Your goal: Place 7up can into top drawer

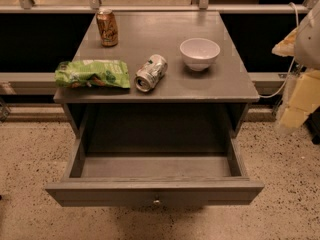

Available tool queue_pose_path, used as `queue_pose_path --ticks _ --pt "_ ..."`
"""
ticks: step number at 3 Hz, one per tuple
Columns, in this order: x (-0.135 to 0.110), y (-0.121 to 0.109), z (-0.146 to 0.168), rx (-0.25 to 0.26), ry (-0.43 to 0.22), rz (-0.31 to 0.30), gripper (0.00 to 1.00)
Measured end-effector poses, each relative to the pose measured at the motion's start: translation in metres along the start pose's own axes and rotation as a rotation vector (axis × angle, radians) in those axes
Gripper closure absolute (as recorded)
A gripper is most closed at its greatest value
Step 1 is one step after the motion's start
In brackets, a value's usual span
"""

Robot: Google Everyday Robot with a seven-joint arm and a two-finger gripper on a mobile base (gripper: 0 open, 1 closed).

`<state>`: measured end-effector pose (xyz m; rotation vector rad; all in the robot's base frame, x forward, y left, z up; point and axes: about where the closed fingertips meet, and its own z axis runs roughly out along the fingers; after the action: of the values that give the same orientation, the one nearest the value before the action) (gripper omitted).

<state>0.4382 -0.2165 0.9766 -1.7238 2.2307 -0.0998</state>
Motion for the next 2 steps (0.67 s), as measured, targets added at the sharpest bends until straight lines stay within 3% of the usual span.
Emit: queue_pose_path --ticks 1,2 --pt "-0.002 -0.001 0.001 0.000 0.000 -0.008 0.00" --pt "-0.065 -0.024 0.021 0.020 -0.008 -0.265 0.00"
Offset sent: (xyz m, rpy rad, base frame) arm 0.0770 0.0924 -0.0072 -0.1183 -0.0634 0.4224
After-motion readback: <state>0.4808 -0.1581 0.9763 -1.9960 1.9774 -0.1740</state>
